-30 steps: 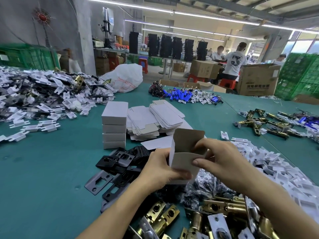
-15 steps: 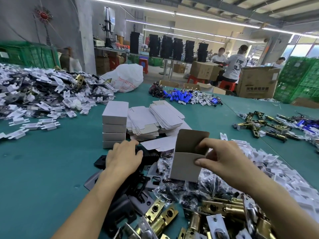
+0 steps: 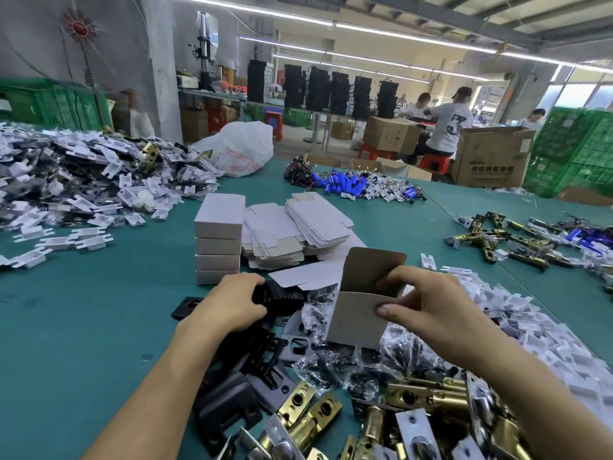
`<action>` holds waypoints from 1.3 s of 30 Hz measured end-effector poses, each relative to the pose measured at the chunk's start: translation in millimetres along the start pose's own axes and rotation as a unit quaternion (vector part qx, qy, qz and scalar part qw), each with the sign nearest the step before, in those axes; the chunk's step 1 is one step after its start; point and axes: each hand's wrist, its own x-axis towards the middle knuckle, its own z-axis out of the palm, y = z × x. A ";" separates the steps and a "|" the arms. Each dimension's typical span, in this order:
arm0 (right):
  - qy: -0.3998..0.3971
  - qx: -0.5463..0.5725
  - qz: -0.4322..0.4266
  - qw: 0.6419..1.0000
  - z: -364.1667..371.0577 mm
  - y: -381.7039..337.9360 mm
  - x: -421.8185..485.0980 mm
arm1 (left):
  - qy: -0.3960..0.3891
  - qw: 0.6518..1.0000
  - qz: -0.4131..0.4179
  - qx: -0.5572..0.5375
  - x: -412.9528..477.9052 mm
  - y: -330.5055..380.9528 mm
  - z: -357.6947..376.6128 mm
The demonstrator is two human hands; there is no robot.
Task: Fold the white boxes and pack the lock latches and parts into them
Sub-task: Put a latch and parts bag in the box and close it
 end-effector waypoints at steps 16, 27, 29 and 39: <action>0.008 0.012 0.004 1.000 0.7 9.4 2.9 | 0.028 0.993 -0.024 -0.113 4.2 -7.7 3.9; 0.006 -0.004 0.003 1.000 0.7 5.2 0.1 | 0.139 0.990 -0.029 -0.024 -4.6 1.4 -3.0; 0.018 -0.031 -0.008 0.999 1.7 4.0 -0.5 | 0.197 0.979 -0.042 0.012 -8.0 5.1 -6.4; 0.132 -0.147 -0.054 0.979 2.5 -15.4 -7.4 | 0.283 0.769 0.366 -0.441 -43.3 68.9 -31.4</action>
